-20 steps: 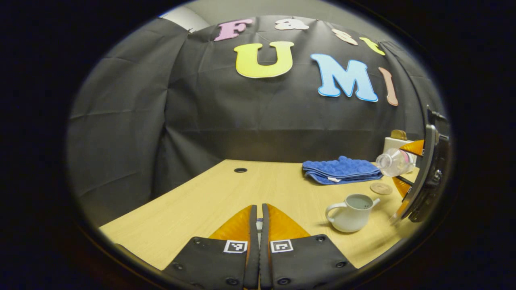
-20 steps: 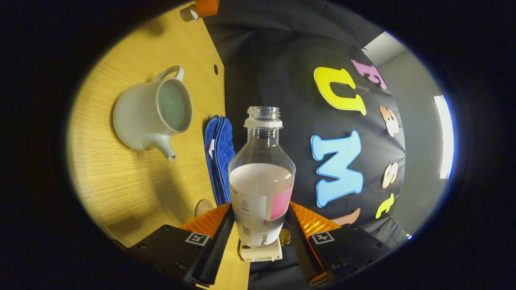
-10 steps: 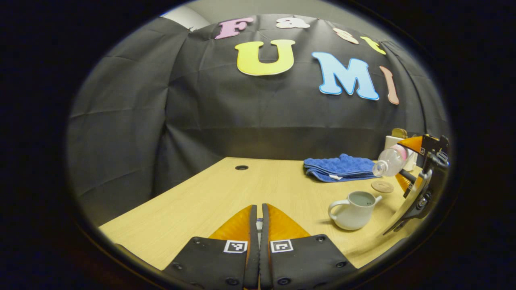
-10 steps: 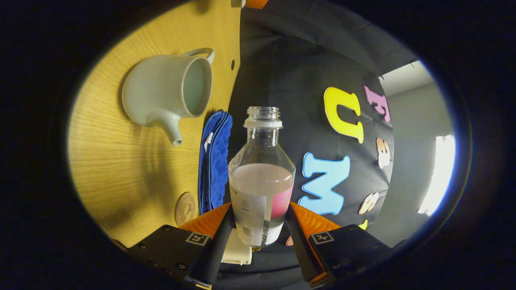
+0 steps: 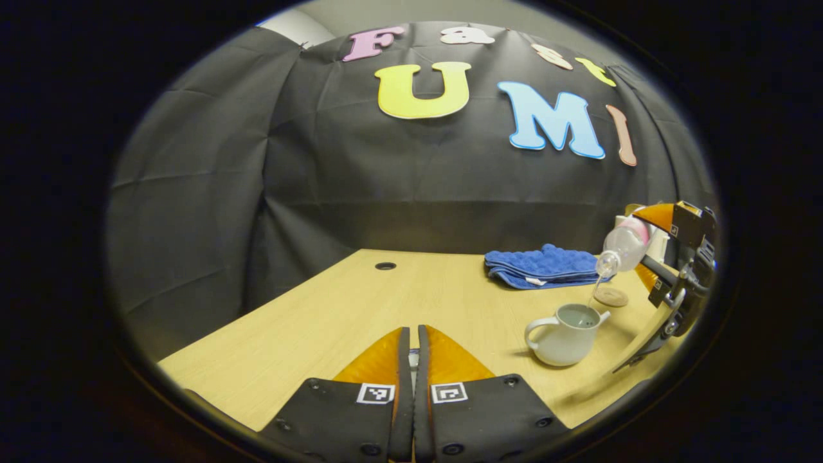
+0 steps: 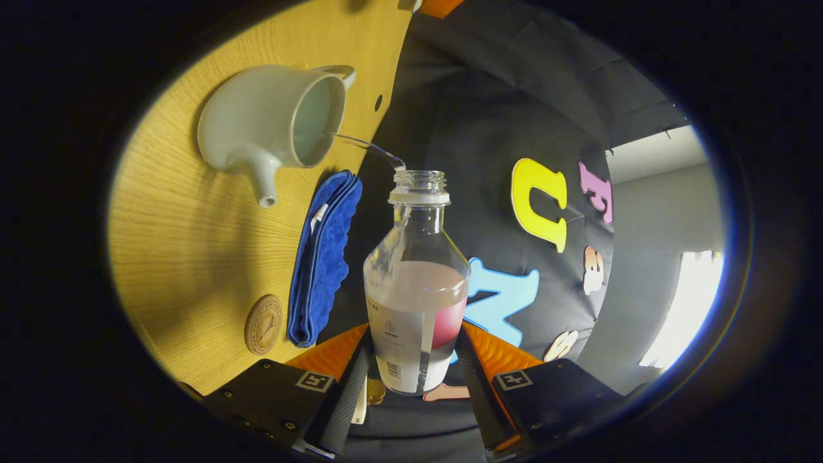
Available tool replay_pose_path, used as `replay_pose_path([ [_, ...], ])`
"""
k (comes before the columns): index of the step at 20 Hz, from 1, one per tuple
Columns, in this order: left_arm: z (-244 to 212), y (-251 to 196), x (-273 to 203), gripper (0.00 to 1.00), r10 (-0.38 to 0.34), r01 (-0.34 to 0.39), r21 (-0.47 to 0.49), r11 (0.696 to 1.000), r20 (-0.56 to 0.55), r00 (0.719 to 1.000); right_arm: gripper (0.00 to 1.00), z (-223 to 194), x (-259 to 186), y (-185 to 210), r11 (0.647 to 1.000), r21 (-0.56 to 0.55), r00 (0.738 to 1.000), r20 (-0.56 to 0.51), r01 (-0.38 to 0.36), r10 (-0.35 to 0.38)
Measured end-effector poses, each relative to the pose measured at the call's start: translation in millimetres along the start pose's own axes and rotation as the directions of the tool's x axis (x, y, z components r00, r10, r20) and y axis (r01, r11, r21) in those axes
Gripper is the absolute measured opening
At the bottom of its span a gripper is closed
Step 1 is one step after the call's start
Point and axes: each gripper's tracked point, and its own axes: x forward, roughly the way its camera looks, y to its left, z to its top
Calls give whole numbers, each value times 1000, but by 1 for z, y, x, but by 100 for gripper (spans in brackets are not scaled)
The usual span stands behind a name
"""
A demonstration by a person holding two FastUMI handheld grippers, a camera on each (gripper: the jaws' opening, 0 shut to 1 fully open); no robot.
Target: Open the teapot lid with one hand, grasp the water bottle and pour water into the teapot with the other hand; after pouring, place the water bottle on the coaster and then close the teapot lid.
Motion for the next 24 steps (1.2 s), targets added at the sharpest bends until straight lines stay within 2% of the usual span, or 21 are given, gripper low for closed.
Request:
replay_pose_path([
  [24,-6,3,0,7,-3,2,-8,1000,-19,1000,76,1,6,-28,992,-98,997,33,79,-77],
])
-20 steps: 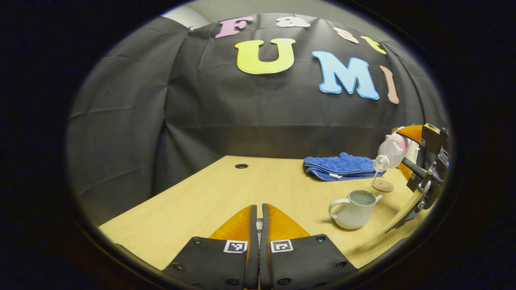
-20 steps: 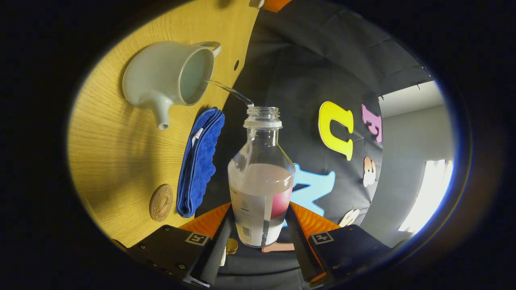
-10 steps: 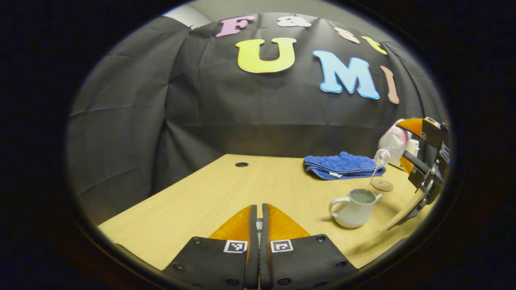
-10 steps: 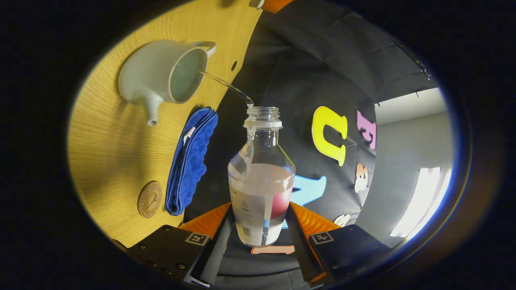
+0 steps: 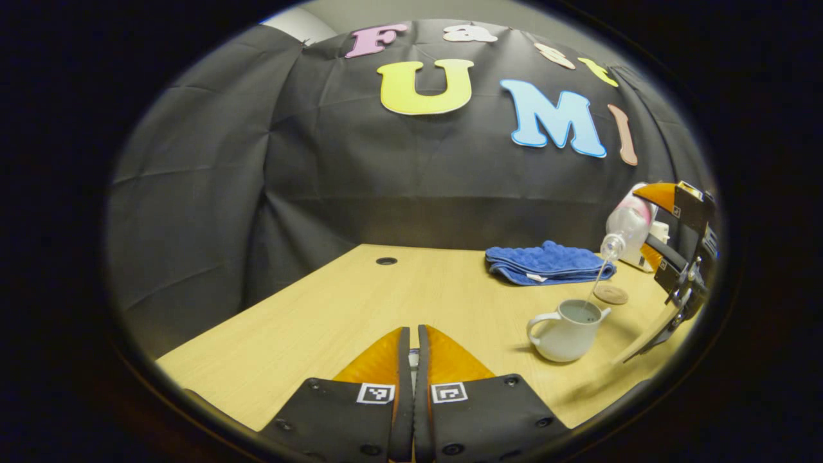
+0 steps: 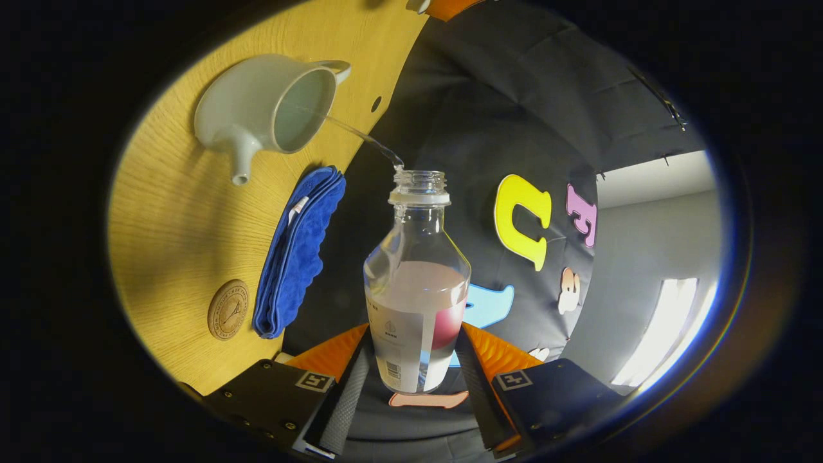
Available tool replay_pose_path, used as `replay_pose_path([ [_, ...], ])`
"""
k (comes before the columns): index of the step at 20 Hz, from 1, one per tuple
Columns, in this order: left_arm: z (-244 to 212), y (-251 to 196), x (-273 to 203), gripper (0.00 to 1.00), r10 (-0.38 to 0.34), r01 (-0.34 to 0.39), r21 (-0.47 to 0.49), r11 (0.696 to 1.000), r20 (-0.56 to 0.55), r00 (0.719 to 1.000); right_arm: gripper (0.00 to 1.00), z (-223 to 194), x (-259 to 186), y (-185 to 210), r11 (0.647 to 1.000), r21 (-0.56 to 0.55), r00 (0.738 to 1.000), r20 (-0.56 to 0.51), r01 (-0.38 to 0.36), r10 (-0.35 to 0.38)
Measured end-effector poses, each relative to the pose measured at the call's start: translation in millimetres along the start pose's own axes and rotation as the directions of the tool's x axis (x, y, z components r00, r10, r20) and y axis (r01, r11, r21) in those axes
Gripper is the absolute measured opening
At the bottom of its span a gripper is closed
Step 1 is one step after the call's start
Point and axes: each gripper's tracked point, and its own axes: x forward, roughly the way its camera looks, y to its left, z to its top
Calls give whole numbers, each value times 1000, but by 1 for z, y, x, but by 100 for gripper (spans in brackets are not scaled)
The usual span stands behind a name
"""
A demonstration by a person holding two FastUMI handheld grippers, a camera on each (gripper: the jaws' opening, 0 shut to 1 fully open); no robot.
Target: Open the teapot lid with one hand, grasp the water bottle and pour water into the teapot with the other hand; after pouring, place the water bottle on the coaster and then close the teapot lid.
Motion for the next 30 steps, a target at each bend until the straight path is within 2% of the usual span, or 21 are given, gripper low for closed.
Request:
replay_pose_path([
  [16,-3,0,1,7,1,-1,6,1000,-10,1000,76,0,4,-13,989,-130,997,45,66,-61],
  [30,-4,1,2,8,-3,3,1,1000,-17,1000,76,15,9,-33,955,-251,985,111,157,-133],
])
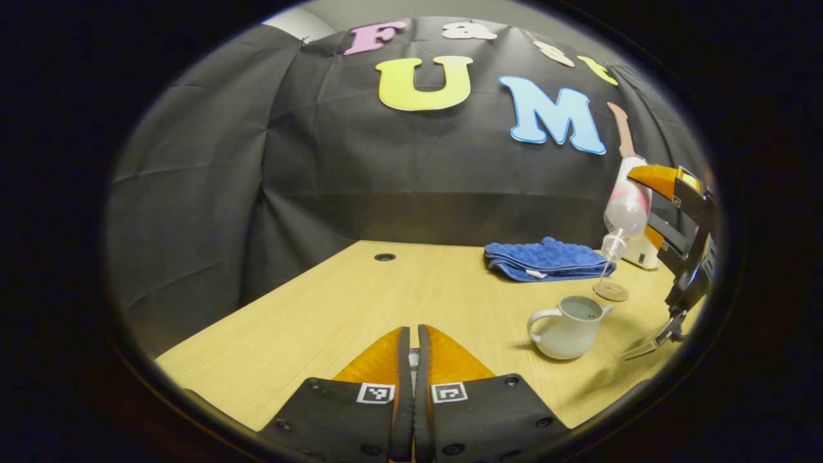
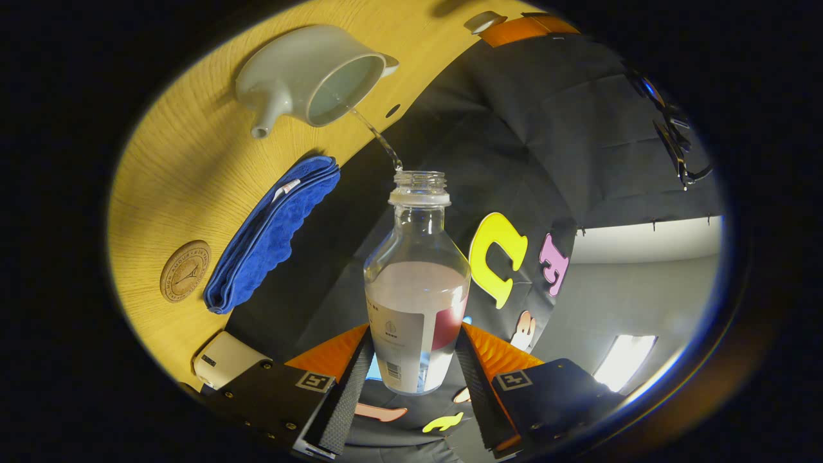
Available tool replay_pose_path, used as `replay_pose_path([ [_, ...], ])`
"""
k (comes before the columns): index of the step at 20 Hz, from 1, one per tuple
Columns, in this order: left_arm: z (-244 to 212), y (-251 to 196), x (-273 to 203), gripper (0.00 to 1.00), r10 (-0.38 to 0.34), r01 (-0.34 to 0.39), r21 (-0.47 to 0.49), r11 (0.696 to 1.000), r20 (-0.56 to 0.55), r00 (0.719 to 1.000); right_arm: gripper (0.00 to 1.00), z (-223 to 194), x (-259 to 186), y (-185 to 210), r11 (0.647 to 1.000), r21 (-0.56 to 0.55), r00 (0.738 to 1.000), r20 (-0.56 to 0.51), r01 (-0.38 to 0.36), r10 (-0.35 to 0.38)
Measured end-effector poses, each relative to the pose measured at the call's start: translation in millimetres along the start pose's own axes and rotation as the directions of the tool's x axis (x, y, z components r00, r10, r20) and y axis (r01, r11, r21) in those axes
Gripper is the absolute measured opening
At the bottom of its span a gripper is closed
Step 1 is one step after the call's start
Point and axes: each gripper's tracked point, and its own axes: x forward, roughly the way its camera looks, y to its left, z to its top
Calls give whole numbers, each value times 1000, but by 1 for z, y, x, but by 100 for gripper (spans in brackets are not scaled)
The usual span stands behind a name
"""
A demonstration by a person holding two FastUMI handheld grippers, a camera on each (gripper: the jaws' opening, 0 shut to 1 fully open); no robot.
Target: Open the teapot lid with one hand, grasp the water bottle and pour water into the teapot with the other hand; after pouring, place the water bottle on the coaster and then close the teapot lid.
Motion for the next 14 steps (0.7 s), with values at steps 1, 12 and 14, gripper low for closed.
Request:
replay_pose_path([
  [1,0,1,0,7,2,-2,0,1000,0,1000,76,1,0,-1,1000,-8,1000,4,5,-5],
  [12,1,3,-1,7,24,-24,-10,1000,-3,1000,76,12,1,-7,997,-73,999,50,25,-21],
  [14,0,4,-2,7,26,-26,-12,1000,-2,1000,76,13,0,-8,995,-91,998,59,33,-27],
])
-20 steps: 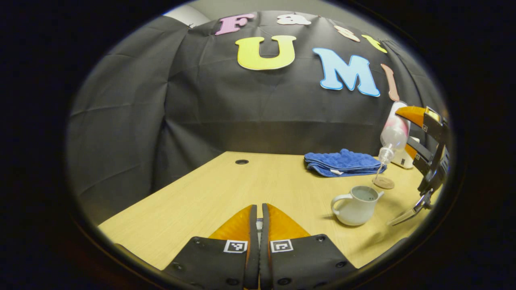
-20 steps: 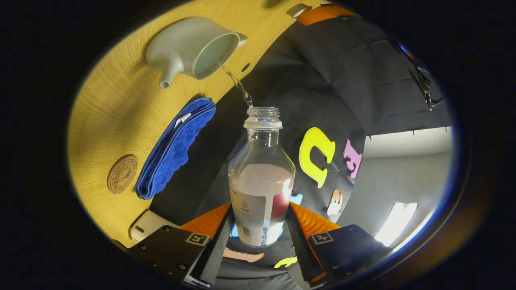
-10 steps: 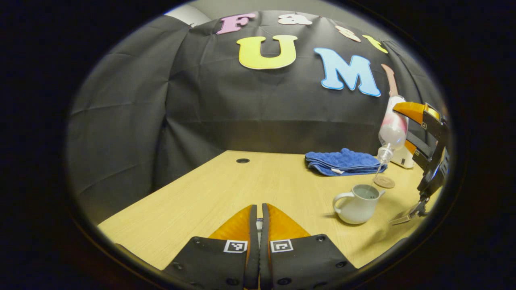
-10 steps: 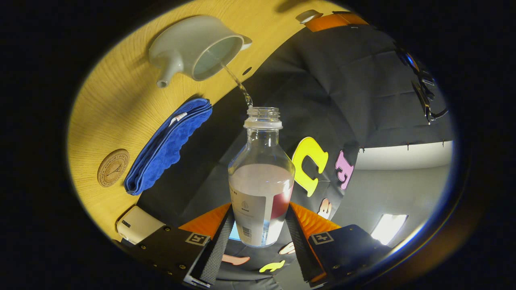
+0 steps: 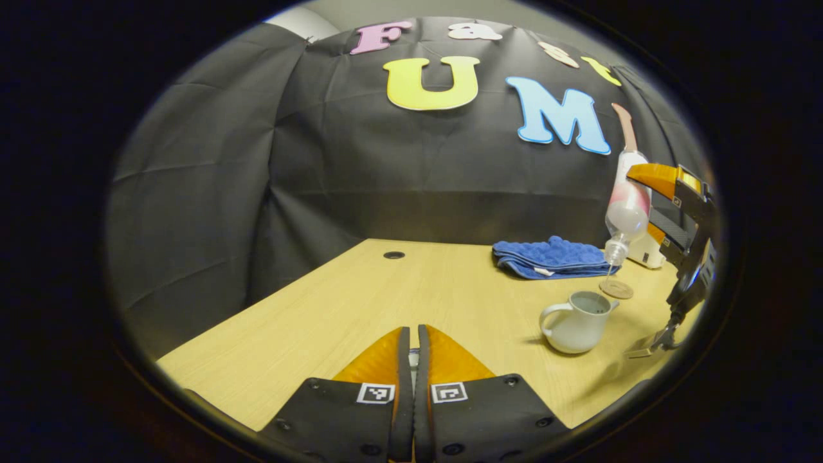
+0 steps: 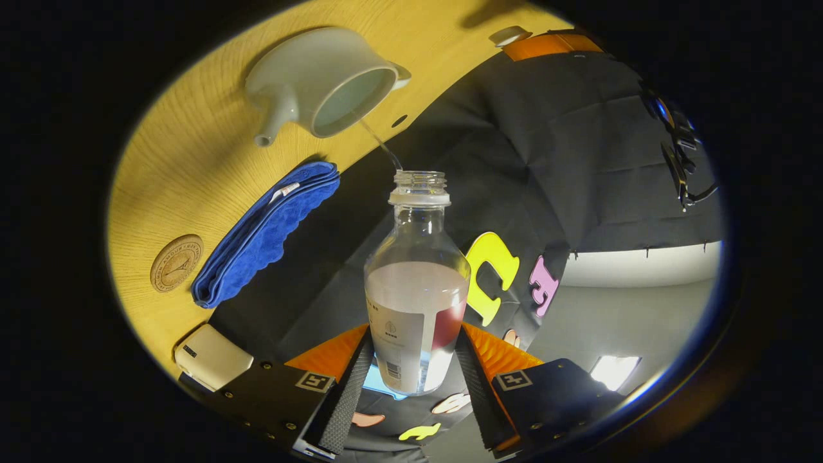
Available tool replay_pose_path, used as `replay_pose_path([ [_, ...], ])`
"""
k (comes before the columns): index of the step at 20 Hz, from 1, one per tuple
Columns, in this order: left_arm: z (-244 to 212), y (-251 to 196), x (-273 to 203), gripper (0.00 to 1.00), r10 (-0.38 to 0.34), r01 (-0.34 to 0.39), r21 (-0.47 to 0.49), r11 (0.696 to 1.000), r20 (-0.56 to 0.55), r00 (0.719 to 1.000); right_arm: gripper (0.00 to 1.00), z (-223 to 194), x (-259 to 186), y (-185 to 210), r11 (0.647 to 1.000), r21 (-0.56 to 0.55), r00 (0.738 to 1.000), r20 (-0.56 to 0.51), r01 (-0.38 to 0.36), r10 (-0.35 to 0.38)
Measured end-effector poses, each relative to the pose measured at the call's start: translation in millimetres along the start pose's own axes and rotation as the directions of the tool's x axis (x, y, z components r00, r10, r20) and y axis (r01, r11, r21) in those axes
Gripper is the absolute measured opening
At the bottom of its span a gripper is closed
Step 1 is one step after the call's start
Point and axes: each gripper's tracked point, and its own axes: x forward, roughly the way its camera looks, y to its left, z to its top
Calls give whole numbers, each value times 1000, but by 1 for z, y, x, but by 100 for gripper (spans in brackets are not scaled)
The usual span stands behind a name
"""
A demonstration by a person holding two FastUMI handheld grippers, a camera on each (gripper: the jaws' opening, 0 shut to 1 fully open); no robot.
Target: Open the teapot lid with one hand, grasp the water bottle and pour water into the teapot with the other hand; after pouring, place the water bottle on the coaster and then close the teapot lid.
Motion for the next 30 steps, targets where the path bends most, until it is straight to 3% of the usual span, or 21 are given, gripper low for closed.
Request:
replay_pose_path([
  [6,1,1,-2,7,5,-5,-5,1000,2,1000,76,1,1,0,1000,-12,1000,11,-7,8],
  [10,0,1,-2,7,8,-8,-6,1000,5,1000,76,1,-4,17,989,124,996,-6,-86,88],
  [11,0,2,-3,7,8,-8,-7,1000,5,1000,76,3,-6,26,973,194,992,-8,-126,130],
  [13,-2,1,-2,7,7,-7,-6,1000,4,1000,76,11,-13,44,906,370,976,5,-203,217],
  [16,0,1,-3,7,7,-7,-7,1000,5,1000,76,25,-26,58,756,592,947,43,-281,319],
  [19,0,2,-4,7,10,-10,-8,1000,7,1000,77,33,-36,68,566,763,916,85,-312,391],
  [22,-1,2,-4,7,16,-16,-5,1000,5,1000,77,31,-35,75,313,904,884,129,-291,449],
  [24,1,3,-4,7,17,-17,-8,1000,8,1000,77,22,-30,80,170,955,876,139,-241,461],
  [27,1,3,-4,7,21,-21,-10,1000,11,1000,77,12,-25,96,-78,984,854,178,-161,489],
  [30,0,3,-5,7,16,-16,-11,1000,11,1000,77,4,-17,119,-299,953,834,209,-55,512],
])
